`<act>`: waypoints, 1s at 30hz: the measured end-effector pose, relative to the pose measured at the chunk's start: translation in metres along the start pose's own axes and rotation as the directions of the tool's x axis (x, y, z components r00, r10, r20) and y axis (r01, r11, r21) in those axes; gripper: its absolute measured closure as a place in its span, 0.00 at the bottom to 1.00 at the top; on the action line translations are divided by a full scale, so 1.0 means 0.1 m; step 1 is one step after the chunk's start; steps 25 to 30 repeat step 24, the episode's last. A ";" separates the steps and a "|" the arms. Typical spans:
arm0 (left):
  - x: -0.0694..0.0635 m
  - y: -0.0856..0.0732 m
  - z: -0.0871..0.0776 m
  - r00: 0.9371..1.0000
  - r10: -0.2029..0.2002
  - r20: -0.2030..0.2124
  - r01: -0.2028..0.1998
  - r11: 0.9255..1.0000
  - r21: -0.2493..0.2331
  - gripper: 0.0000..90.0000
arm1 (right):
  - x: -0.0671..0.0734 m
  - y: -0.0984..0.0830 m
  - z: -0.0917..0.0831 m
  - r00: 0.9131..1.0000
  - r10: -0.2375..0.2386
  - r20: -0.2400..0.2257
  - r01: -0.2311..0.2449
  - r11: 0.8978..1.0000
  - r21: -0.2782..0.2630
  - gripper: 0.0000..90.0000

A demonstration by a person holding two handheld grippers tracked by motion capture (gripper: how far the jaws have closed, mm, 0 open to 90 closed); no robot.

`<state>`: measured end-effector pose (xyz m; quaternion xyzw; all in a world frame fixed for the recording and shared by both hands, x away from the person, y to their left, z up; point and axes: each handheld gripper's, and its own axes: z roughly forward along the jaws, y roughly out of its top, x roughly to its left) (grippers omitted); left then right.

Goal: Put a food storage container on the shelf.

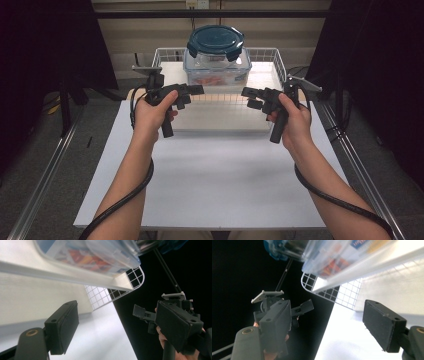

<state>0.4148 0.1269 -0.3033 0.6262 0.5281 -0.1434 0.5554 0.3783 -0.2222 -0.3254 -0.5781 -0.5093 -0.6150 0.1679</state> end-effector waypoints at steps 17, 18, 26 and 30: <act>0.33 -0.36 0.03 1.000 -0.028 0.004 0.027 0.999 0.024 0.21 | -0.37 -0.27 -0.10 0.999 -0.007 0.037 0.006 1.000 0.024 0.24; 0.35 -0.38 0.03 1.000 -0.029 0.003 0.029 0.999 0.029 0.21 | -0.40 -0.28 -0.10 0.999 -0.005 0.038 0.004 1.000 0.029 0.24; 0.45 -0.45 0.04 1.000 -0.025 -0.002 0.025 0.999 0.029 0.20 | -0.50 -0.36 -0.08 0.999 -0.010 0.046 0.008 0.999 0.035 0.23; 0.45 -0.45 0.04 1.000 -0.025 -0.002 0.025 0.999 0.029 0.20 | -0.50 -0.36 -0.08 0.999 -0.010 0.046 0.008 0.999 0.035 0.23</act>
